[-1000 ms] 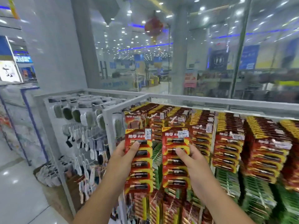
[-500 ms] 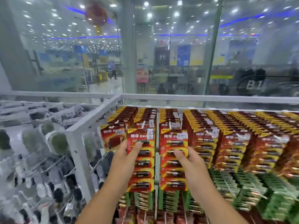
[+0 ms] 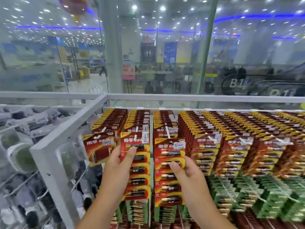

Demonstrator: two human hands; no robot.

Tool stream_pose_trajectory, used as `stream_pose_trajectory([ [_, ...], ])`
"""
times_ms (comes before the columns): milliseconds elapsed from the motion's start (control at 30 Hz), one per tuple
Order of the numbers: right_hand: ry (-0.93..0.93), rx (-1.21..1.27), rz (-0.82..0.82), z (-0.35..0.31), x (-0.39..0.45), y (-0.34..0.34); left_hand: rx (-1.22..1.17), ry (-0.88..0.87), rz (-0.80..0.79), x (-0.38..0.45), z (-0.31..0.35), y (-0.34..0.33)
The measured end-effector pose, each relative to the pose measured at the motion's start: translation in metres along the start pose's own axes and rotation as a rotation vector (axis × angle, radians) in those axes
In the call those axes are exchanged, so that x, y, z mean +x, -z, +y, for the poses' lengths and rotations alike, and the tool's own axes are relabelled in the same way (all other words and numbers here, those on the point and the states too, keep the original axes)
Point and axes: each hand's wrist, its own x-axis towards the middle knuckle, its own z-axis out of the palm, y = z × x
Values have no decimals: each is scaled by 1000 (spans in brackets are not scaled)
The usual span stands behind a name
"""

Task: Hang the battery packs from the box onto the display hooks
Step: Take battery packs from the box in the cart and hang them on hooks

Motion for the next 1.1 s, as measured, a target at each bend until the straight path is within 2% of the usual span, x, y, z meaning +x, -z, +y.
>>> stream_pose_trajectory([
  [300, -25, -22, 74, 1, 9, -4, 54, -7, 63, 20, -9, -1],
  [600, -15, 0, 260, 10, 62, -24, 122, -42, 128, 38, -12, -15],
  [800, 7, -49, 357, 18, 70, -34, 269, -49, 288, 44, -26, -11],
  [933, -24, -102, 373, 24, 61, -38, 271, -36, 239, 35, -42, -3],
  [1100, -89, -213, 293, 41, 41, -37, 314, -16, 147, 13, -60, 8],
])
